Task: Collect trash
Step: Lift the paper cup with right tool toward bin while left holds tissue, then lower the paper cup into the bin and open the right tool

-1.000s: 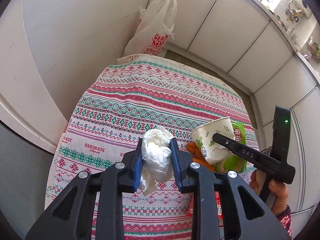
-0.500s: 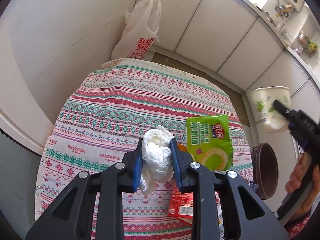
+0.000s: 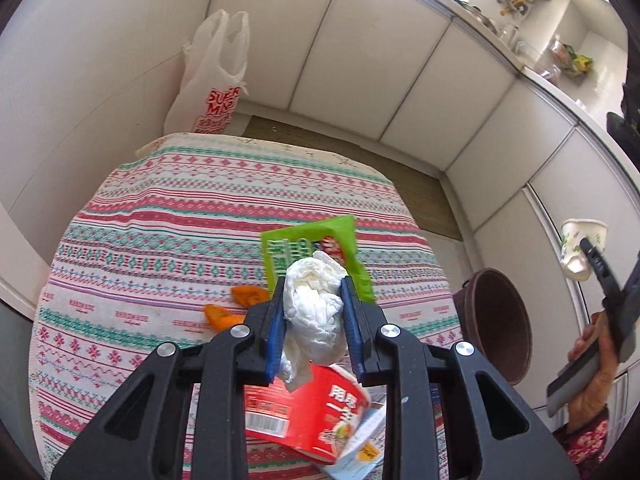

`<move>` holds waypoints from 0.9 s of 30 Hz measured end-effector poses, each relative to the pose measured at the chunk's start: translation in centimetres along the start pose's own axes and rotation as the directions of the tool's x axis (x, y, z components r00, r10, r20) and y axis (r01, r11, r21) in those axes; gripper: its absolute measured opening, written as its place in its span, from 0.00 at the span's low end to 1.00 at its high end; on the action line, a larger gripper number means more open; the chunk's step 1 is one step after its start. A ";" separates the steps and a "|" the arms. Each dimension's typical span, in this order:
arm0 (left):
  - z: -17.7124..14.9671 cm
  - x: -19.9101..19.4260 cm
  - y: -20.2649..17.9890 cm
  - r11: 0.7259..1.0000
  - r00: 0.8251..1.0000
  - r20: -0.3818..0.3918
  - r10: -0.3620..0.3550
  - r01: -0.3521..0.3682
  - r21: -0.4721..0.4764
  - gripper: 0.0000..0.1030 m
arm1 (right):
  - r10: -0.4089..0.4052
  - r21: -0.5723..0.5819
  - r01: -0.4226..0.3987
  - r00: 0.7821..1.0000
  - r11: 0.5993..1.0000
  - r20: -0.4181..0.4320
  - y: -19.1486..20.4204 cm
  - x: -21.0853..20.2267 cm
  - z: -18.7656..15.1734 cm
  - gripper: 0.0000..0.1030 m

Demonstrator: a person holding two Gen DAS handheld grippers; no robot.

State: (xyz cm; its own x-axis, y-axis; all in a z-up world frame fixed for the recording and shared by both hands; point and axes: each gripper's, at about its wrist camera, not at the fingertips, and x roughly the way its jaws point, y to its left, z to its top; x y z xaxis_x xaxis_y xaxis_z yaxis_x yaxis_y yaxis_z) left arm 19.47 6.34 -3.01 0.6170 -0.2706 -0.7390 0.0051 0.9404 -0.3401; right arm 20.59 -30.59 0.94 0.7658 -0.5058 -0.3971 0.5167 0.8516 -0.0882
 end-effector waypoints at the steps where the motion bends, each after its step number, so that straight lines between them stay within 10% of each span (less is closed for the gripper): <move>1: -0.1 0.1 -0.5 1.000 1.000 -0.001 -0.003 0.003 0.005 0.26 | -0.020 -0.015 0.020 1.000 1.000 -0.003 -0.4 0.5 -0.6 0.25; 6: -0.3 0.7 -2.2 1.000 1.000 -0.003 -0.012 0.012 0.022 0.26 | -0.071 -0.047 0.071 0.997 0.996 -0.007 -1.3 1.7 -2.5 0.31; 8: -0.3 0.8 -2.8 0.999 1.000 0.002 -0.016 0.016 0.028 0.26 | -0.085 -0.050 0.085 0.996 0.995 0.008 -1.4 1.4 -2.5 0.63; 13: -0.6 0.8 -4.5 0.998 0.999 0.026 -0.027 0.026 0.053 0.26 | -0.151 -0.021 0.154 0.984 0.988 0.091 -3.0 -1.0 -1.9 0.91; 27: -1.4 -0.3 -20.4 0.941 0.948 0.175 -0.266 0.216 0.262 0.27 | -0.311 0.312 0.294 0.950 0.903 0.005 -17.4 -6.0 0.5 0.93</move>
State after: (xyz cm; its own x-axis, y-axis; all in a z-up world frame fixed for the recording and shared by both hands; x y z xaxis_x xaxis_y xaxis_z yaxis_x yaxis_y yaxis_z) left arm 18.08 -13.02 3.39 0.7215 -0.4707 -0.5078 0.3441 0.8802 -0.3269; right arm 7.18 -42.39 5.28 0.5687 -0.7466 -0.3452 0.8116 0.5774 0.0884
